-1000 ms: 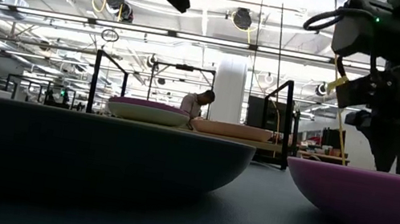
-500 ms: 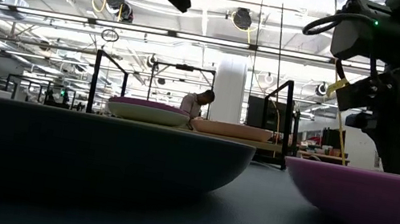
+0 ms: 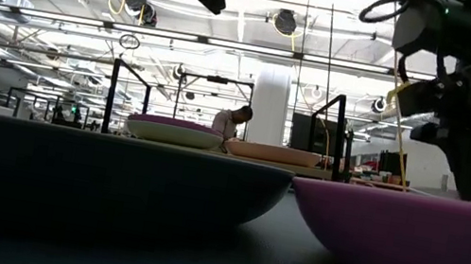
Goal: Place and stack plates onto a shelf
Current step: Stack the gray plate on top of the pink plate, then stack the left black plate on top of the purple plate
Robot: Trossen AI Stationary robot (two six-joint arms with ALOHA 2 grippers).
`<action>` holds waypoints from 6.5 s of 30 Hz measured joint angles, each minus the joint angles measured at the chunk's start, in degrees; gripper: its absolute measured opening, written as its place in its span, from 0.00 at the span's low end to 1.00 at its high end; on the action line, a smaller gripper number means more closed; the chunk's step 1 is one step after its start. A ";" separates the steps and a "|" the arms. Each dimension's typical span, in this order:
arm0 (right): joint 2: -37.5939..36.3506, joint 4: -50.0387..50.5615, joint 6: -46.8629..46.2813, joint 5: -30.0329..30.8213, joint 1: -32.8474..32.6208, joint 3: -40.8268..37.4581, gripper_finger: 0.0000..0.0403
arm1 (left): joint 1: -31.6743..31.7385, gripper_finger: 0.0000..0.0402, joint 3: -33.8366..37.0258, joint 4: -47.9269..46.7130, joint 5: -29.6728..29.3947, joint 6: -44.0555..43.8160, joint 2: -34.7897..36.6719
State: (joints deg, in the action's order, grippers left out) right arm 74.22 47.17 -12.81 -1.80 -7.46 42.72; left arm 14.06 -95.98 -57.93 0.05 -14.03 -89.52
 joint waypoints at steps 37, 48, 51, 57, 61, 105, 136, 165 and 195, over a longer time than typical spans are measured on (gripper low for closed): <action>-10.90 -14.03 -51.23 4.99 6.86 6.58 0.00 | -3.78 0.20 0.00 5.27 0.00 -4.46 -0.04; -10.34 -10.14 -50.09 8.00 18.00 16.63 0.00 | -3.78 0.20 0.04 5.08 -3.93 -2.64 2.52; -10.10 -10.25 -49.68 10.17 21.07 19.42 0.00 | -3.77 0.20 0.04 5.25 -7.74 -2.61 4.52; -5.24 -10.50 -45.03 11.53 26.37 27.38 0.00 | -2.94 0.20 0.02 5.53 -9.65 1.49 8.30; -0.04 -6.99 -40.39 9.17 28.05 34.56 0.00 | -2.78 0.20 0.02 5.40 -9.68 3.84 9.19; 22.96 4.32 7.70 4.82 48.79 61.88 0.00 | -2.65 0.20 0.02 5.77 -9.05 4.68 10.10; 35.12 7.96 25.87 8.05 46.49 64.04 0.02 | -1.55 0.20 0.02 4.98 -8.96 1.39 10.10; 30.34 11.08 19.87 9.18 42.81 64.04 0.14 | -1.55 0.20 5.78 4.42 -8.75 1.32 9.88; 4.84 10.34 -11.40 9.05 25.45 44.30 0.14 | -8.86 0.20 22.82 -2.65 0.50 -32.92 9.97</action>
State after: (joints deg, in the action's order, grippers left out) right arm 79.06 57.52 -24.20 7.25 17.98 87.01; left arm 5.20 -73.17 -60.58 0.55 -46.95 -79.55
